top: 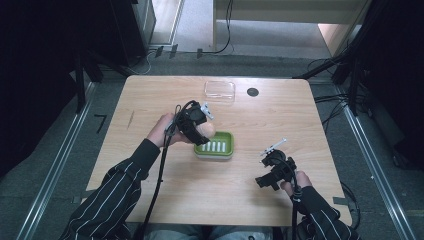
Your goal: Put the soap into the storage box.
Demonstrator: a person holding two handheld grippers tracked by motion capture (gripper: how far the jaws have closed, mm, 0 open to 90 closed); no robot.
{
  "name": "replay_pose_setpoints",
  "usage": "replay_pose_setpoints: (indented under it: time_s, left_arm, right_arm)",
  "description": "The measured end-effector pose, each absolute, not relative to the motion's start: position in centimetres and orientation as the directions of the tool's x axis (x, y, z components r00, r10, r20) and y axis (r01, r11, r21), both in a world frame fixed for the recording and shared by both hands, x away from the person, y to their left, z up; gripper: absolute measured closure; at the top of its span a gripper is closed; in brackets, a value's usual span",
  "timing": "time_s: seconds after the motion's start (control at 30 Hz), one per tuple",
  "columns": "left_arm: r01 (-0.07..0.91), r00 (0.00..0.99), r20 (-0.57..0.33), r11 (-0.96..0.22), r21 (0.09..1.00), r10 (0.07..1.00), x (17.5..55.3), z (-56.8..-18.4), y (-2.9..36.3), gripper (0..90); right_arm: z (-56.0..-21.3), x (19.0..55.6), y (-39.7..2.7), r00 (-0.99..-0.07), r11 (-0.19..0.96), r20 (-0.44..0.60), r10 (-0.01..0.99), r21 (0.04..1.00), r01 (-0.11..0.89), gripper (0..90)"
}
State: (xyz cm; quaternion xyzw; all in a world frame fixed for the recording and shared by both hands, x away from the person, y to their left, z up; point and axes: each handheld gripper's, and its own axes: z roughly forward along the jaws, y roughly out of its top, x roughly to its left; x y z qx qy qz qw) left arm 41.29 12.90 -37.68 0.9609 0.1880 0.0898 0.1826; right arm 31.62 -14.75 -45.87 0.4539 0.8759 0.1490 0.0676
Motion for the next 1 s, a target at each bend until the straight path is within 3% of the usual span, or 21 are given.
replay_pose_setpoints:
  time_s: [1.0]
  left_arm:
    - [0.290,0.926,0.115,-0.874,0.390,0.359,41.7,-38.5,11.3,33.8]
  right_arm:
    - [-45.9,31.4,-15.1,-0.566,0.533,0.011,0.825,0.322,0.783,14.1]
